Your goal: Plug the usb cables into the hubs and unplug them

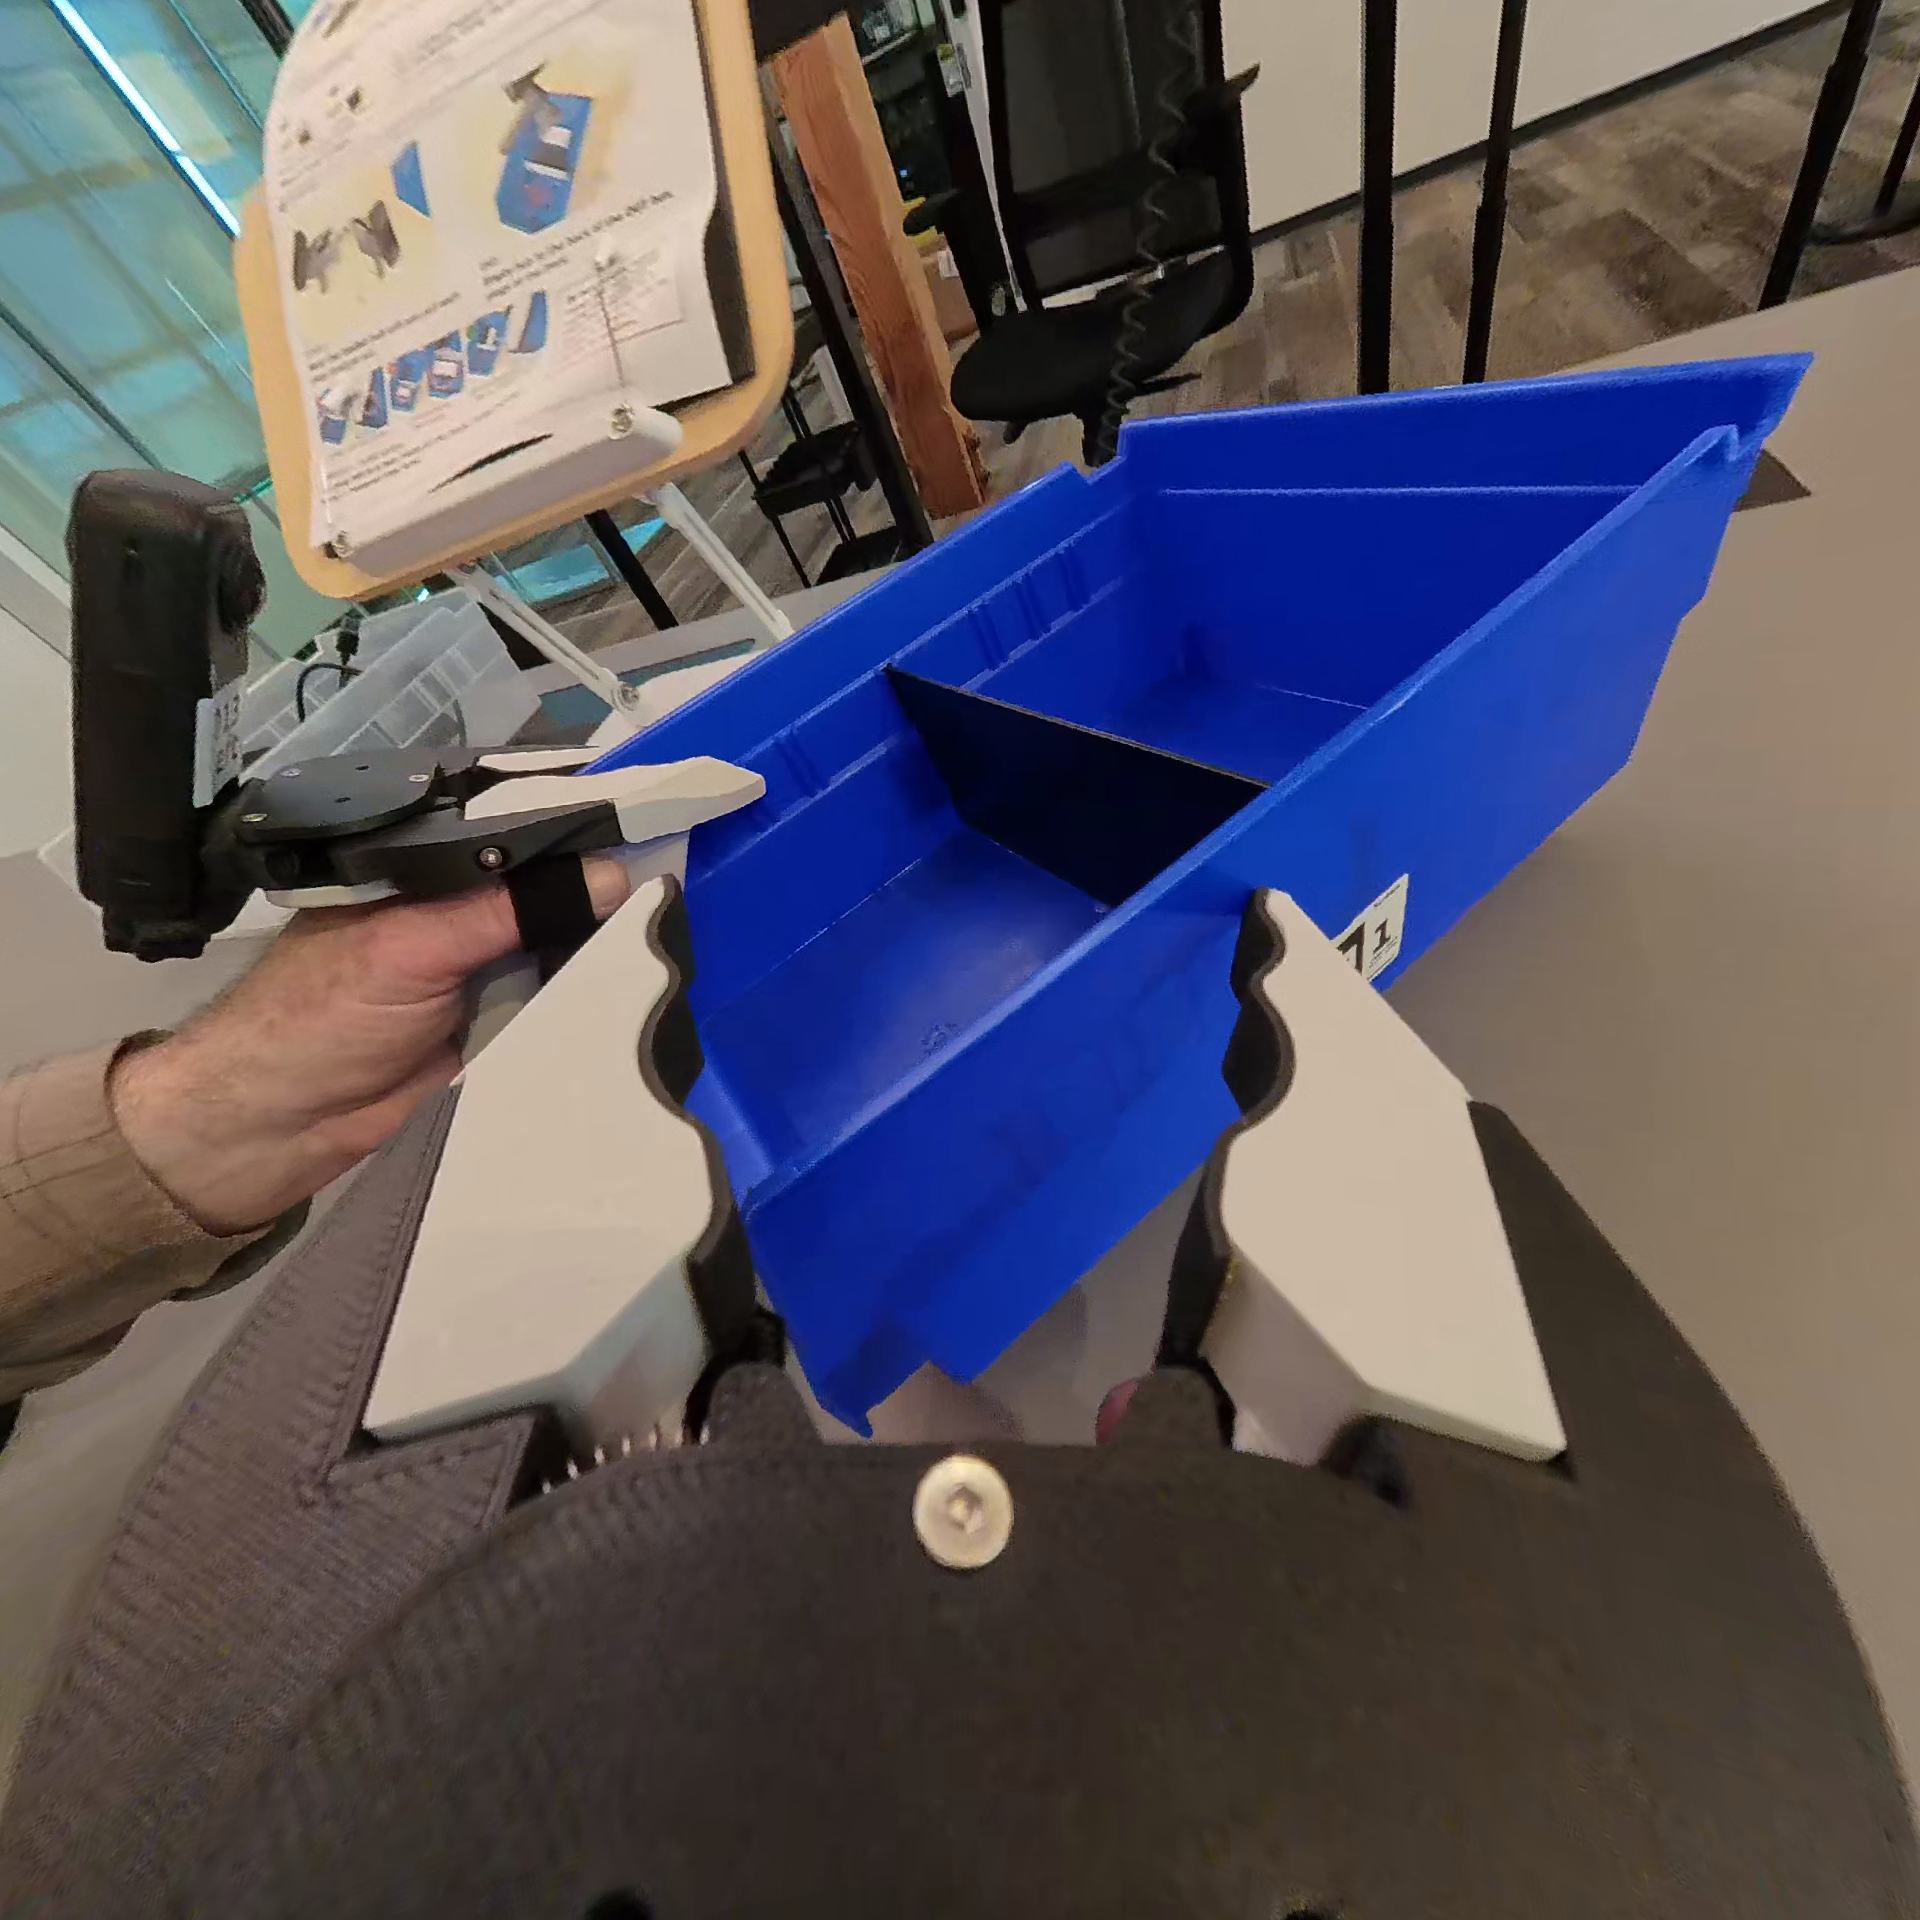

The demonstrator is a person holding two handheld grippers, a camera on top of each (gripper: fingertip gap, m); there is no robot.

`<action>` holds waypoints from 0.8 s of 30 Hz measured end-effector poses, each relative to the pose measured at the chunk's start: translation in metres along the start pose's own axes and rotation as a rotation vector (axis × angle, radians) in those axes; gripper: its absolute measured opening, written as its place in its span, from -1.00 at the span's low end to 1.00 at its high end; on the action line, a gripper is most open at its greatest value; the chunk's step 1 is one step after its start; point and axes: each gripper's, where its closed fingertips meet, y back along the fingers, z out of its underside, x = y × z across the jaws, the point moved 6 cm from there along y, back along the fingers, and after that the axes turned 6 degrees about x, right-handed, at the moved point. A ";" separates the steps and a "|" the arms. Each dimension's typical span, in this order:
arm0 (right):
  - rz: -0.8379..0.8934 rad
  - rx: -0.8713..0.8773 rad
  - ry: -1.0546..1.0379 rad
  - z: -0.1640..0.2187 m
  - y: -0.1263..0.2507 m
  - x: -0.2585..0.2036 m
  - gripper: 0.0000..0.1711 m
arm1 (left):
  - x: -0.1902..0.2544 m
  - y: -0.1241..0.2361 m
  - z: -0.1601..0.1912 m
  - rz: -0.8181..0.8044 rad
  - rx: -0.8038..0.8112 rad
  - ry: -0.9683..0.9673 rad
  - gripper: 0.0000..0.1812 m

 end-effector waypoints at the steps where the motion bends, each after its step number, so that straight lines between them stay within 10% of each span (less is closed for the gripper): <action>1: 0.002 -0.010 -0.001 0.001 -0.002 0.005 0.22 | 0.001 -0.004 0.001 -0.003 -0.007 -0.001 -0.89; 12: 0.059 -0.078 0.024 0.003 -0.024 0.063 0.18 | 0.029 -0.028 0.006 0.089 -0.043 0.006 -0.57; 24: 0.208 -0.140 0.170 -0.018 -0.039 0.134 -0.36 | 0.066 -0.049 -0.002 0.221 -0.099 0.130 -0.44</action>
